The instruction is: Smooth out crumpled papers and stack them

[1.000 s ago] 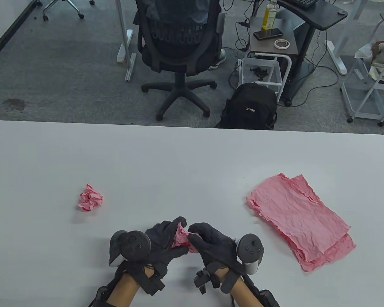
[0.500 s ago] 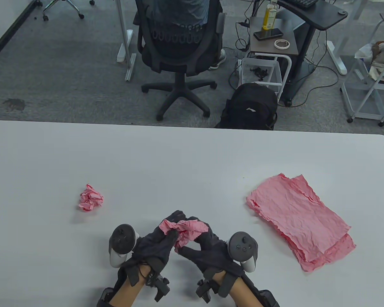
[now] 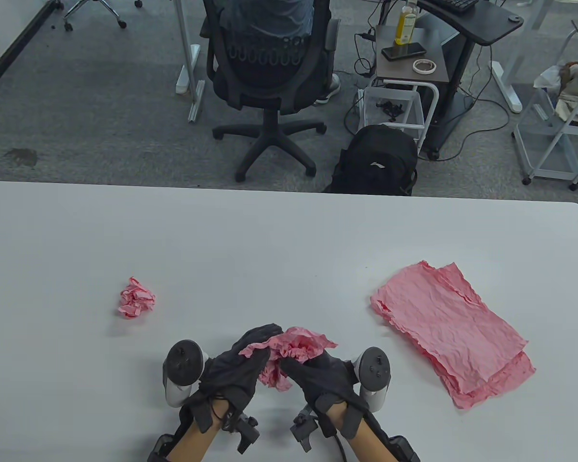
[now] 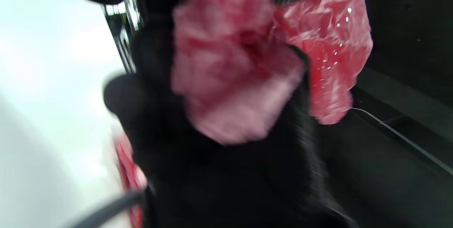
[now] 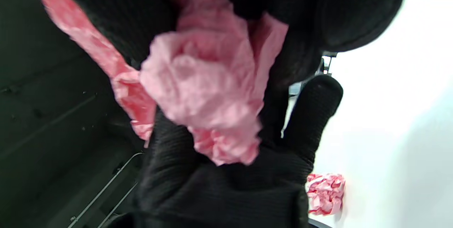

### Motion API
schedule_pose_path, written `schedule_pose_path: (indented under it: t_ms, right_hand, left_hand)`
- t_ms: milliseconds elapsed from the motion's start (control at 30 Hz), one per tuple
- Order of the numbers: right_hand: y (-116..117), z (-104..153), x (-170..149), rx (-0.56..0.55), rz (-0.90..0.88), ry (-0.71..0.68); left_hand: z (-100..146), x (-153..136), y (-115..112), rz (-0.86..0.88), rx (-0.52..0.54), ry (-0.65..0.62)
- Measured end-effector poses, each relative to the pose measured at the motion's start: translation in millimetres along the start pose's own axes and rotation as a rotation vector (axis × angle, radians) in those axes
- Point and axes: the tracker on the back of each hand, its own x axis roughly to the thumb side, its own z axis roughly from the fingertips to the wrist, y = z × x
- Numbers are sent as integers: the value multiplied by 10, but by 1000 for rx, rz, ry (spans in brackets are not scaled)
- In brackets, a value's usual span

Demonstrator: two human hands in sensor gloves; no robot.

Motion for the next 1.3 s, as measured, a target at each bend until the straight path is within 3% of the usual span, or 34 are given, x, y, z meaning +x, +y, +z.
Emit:
schedule_pose_path:
  t_ms: [67, 200, 300, 433, 533, 600, 633, 733, 800, 867, 900, 933, 1200, 1300]
  right_hand:
    - [48, 18, 42, 2, 32, -5]
    - [134, 63, 75, 85, 247, 23]
    - [81, 56, 10, 47, 288, 91]
    - [-99, 12, -4, -41, 132, 64]
    - [-176, -1, 0, -118, -22, 3]
    - [-195, -14, -12, -104, -98, 4]
    - [-185, -27, -28, -45, -122, 10]
    - [-70, -18, -37, 80, -24, 31]
    - [17, 11, -20, 169, 152, 39]
    - [40, 40, 20, 98, 249, 4]
    - [3, 36, 41, 0, 244, -21]
    - [-36, 13, 58, -60, 182, -56]
    - [-290, -55, -88, -26, -309, 2]
    - [-273, -57, -94, -25, -301, 11]
  left_hand:
    - [10, 53, 60, -229, 97, -38]
    - [11, 145, 31, -442, 45, -132]
    - [-6, 146, -19, -327, 13, -119]
    - [-7, 15, 64, -29, 27, -30]
    - [-25, -62, 84, 38, 8, 27]
    - [-23, -83, 91, 47, 8, 29]
    - [-23, -88, 83, 57, 7, 35]
    - [-38, -55, 45, 30, -32, 1]
    - [-41, 12, 9, 15, -84, -78]
    - [-56, 55, -32, 87, -167, -109]
    - [-57, 50, -37, 126, -163, -88]
    - [-57, 26, -30, 144, -149, -60]
    - [-56, -180, 142, 332, -55, 39]
    - [-55, -197, 156, 345, -41, 61]
